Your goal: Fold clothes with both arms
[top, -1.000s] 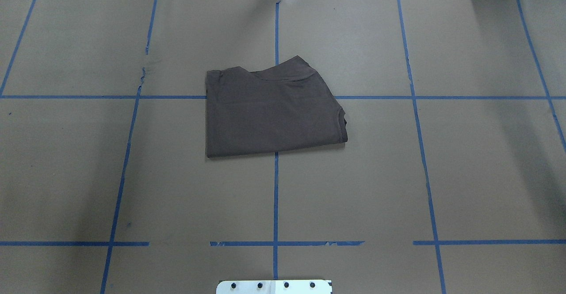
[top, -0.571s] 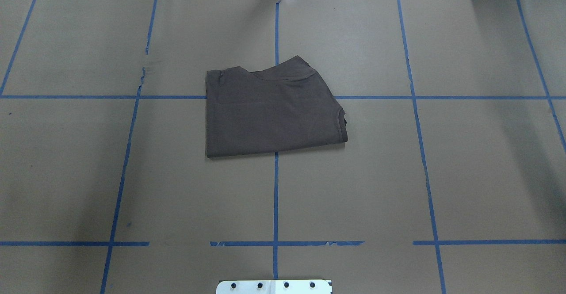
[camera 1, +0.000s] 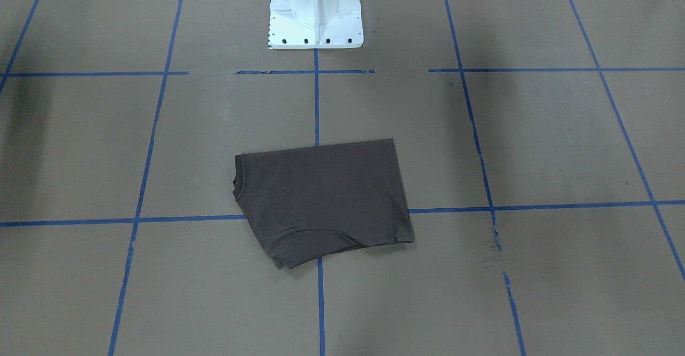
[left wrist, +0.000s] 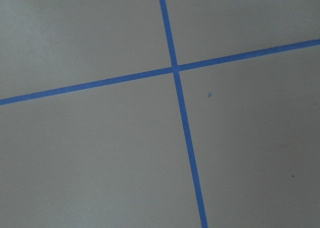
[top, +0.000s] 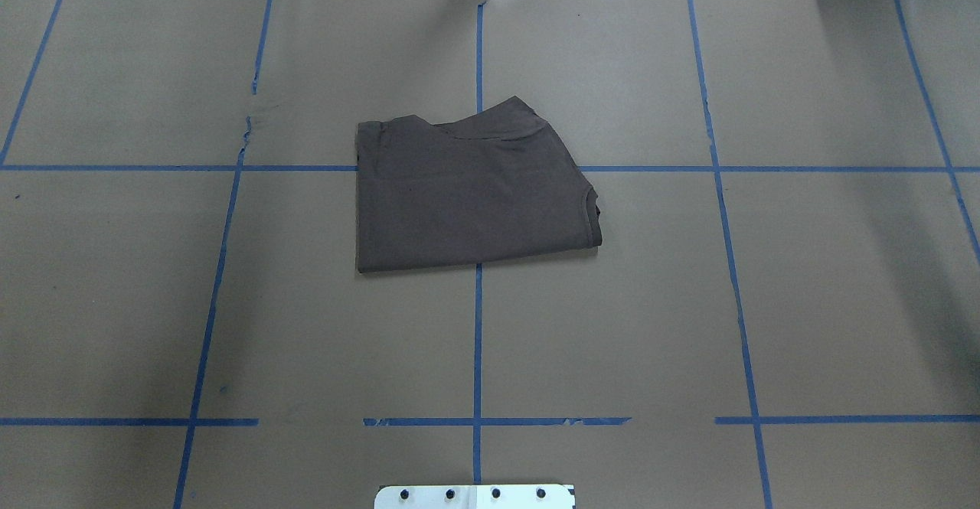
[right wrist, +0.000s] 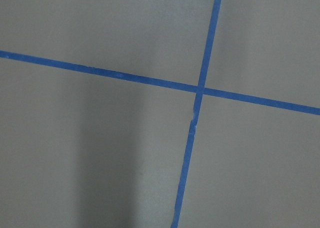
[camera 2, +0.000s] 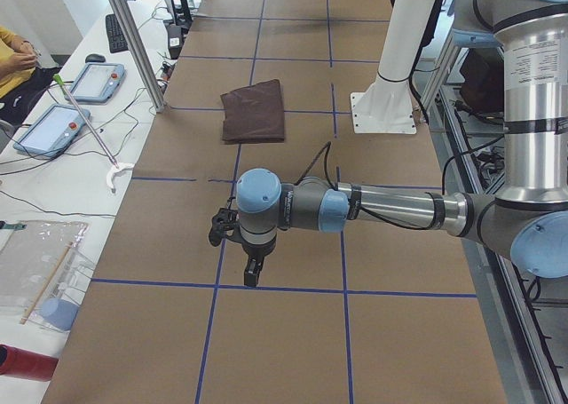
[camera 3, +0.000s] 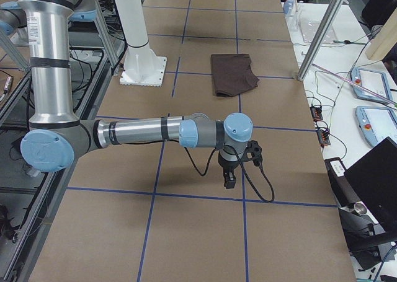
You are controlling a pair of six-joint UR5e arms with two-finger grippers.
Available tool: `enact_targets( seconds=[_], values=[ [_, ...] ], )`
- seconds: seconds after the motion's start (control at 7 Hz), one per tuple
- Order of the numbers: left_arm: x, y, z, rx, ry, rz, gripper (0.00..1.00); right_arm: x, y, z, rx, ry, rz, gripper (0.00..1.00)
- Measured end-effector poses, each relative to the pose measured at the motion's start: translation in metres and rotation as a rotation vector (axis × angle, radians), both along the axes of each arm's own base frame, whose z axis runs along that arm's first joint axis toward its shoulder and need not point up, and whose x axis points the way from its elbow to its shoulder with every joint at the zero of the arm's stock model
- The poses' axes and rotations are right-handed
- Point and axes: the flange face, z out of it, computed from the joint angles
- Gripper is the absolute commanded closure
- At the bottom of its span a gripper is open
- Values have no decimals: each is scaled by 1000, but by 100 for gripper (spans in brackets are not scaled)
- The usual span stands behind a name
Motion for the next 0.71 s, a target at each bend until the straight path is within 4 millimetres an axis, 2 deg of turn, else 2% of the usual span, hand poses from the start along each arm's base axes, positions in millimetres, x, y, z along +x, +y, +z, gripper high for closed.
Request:
enact_targets(
  seconds=[0.71],
  values=[
    [1, 4, 4, -10, 5, 2, 0, -10, -1, -1, -21, -7, 44, 0]
  ],
)
